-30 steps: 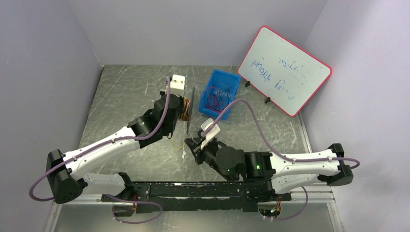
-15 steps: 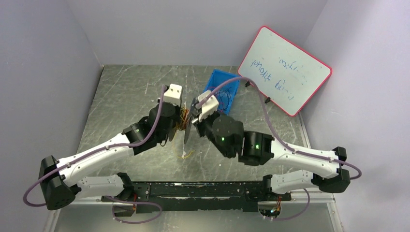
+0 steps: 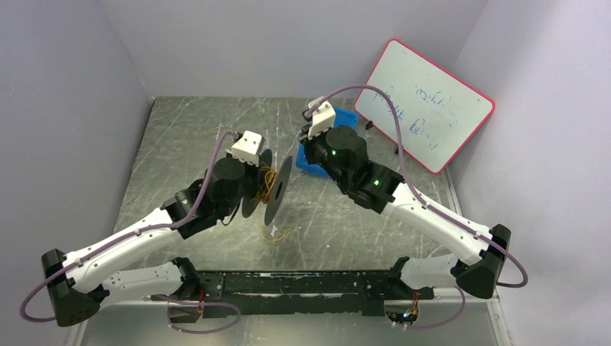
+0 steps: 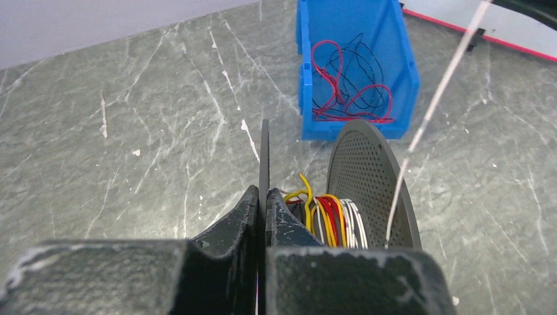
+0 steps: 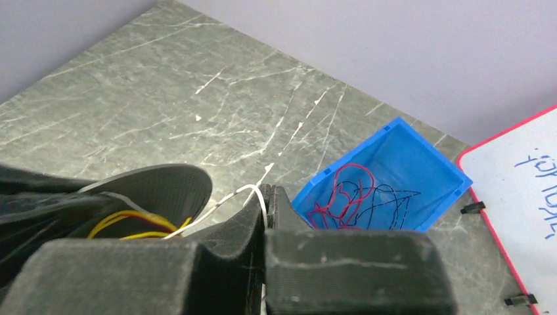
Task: Wrap the cables
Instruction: Wrap the cable around the cable reel.
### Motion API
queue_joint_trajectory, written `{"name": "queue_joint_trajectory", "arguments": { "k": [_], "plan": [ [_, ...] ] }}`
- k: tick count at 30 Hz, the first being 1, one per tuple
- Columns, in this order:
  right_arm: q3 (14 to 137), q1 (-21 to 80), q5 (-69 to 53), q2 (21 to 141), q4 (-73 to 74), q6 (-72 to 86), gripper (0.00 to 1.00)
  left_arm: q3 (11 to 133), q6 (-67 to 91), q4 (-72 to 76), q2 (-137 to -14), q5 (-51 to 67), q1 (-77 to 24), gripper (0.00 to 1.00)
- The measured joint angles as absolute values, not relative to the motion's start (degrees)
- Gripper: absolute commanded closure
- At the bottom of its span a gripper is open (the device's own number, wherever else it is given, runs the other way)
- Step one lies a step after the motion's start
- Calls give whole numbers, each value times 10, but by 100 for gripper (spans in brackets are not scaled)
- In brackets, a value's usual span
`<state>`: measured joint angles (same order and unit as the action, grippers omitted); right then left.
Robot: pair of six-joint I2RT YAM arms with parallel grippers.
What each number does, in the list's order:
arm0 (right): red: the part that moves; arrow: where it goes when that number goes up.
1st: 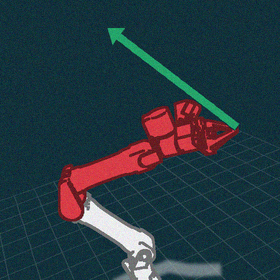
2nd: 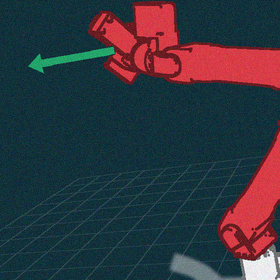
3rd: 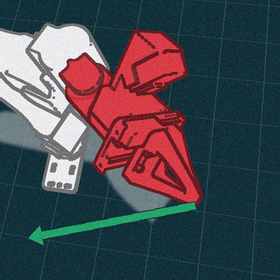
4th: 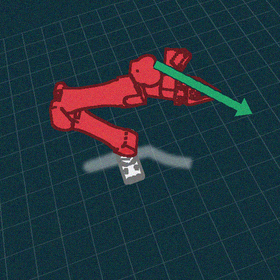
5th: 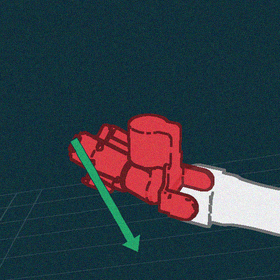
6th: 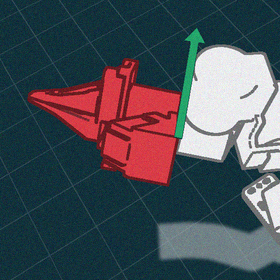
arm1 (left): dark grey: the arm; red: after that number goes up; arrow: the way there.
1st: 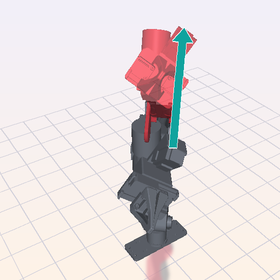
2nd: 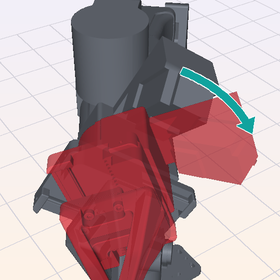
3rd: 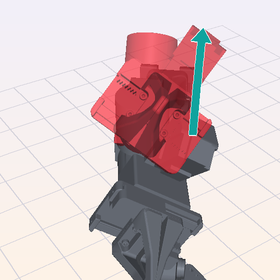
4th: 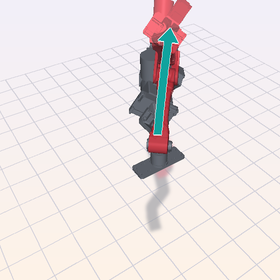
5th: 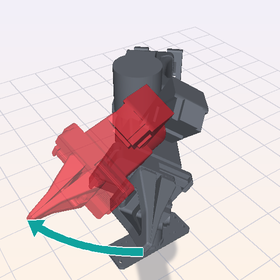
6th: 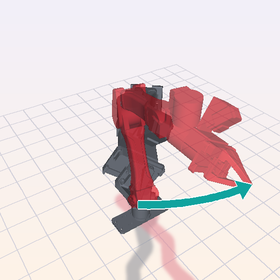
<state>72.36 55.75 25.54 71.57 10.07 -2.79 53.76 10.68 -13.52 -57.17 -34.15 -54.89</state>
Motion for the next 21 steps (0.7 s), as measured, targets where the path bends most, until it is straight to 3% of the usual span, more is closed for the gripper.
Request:
{"name": "queue_joint_trajectory", "arguments": {
  "k": [11, 21],
  "plan": [
    [669, 449, 93, 745, 74, 10, 100, 558, 76, -216, -516, -243, -549, 93],
    [528, 412, -59, 724, 25, 57, 100, 615, 51, -264, -445, -159, -548, 93]
  ]
}}
